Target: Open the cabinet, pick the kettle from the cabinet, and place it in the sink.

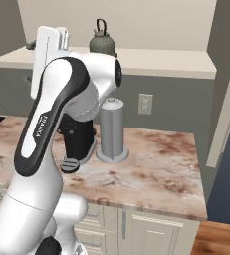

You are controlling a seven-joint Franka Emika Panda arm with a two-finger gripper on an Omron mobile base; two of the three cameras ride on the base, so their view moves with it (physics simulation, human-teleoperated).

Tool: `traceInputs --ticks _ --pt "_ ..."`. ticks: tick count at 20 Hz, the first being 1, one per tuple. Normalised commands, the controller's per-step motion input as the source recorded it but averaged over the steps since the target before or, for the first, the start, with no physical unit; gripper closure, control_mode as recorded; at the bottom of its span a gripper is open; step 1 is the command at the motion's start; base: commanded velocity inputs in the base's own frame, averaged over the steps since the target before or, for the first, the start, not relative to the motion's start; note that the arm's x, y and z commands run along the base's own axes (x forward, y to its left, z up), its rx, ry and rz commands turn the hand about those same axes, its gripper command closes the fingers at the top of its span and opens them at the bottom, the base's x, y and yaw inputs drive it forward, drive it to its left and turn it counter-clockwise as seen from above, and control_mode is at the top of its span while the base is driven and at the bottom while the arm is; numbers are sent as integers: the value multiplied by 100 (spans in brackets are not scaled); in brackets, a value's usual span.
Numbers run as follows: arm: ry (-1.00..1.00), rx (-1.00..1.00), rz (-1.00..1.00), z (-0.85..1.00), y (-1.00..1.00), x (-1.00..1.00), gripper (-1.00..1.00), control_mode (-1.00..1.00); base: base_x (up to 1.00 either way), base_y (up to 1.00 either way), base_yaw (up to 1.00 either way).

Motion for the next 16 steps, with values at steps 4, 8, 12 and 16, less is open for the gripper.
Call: traceInputs --ticks 4,8,12,16 --pt "9 0 7 0 0 68 -100 -100 0 0 0" --pt "7 0 8 -8 0 57 -100 -100 0 0 0" --pt "6 0 9 -20 0 50 -100 -100 0 0 0" --pt "1 0 9 -3 0 41 -100 -100 0 0 0"
